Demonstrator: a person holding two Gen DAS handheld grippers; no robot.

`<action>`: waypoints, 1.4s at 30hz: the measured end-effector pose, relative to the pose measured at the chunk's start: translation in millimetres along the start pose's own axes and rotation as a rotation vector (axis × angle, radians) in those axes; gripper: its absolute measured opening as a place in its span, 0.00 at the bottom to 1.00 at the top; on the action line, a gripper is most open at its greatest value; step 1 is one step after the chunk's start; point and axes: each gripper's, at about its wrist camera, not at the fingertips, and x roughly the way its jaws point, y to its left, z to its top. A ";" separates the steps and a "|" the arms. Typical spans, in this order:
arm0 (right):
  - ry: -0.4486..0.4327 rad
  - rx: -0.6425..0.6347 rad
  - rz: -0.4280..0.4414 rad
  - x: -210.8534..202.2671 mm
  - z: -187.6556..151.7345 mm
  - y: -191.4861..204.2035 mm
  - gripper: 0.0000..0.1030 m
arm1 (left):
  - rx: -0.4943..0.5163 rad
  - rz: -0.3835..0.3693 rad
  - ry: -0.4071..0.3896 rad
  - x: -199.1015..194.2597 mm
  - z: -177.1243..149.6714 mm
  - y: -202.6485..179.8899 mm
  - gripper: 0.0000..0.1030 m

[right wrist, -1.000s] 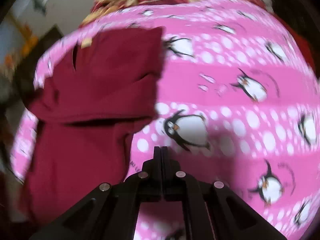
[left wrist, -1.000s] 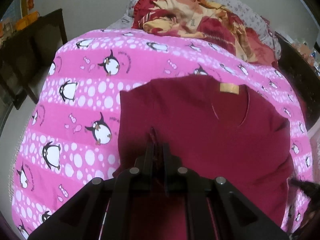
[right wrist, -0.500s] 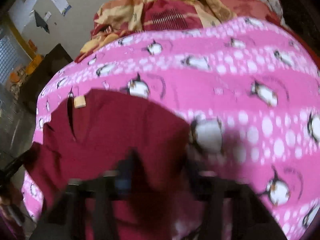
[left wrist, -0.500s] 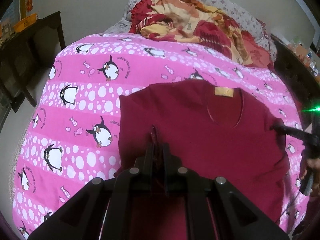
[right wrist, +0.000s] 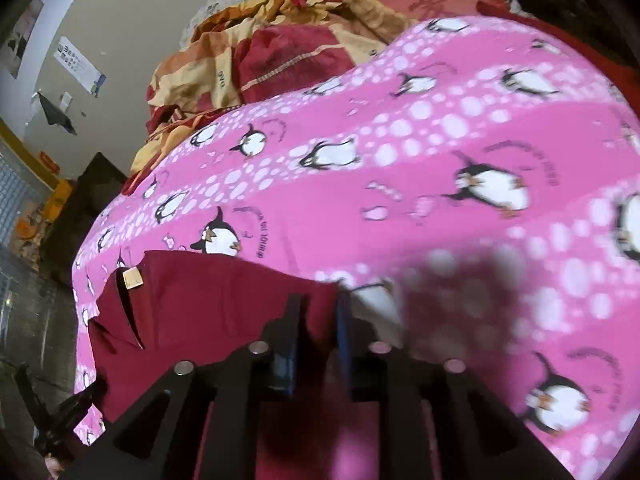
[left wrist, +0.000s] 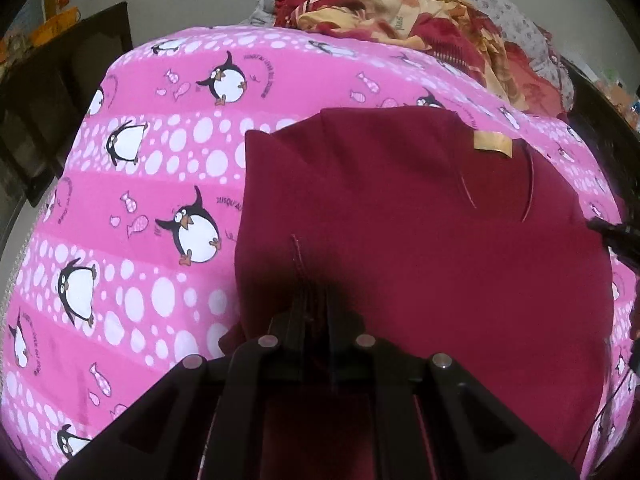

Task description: Fold small clothes

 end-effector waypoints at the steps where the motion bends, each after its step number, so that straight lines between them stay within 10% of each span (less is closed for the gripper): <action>1: 0.005 -0.012 -0.001 -4.9 -0.9 2.5 0.28 | 0.007 0.002 -0.004 -1.8 -0.1 -1.2 0.08; 9: 0.137 -0.268 0.059 -30.5 -59.7 64.3 0.32 | 0.009 0.010 0.013 -4.9 -9.3 0.7 0.19; 12: 0.188 -0.359 -0.062 -13.7 -79.0 68.3 0.32 | -0.003 0.007 0.017 -4.2 -12.6 1.4 0.25; 20: 0.161 -0.310 -0.133 -23.4 -78.3 49.7 0.33 | -0.008 0.028 -0.045 -26.8 -12.7 2.8 0.66; 42: 0.153 -0.297 -0.200 7.2 -64.1 72.6 0.39 | 0.005 0.107 0.016 22.5 5.2 2.5 0.71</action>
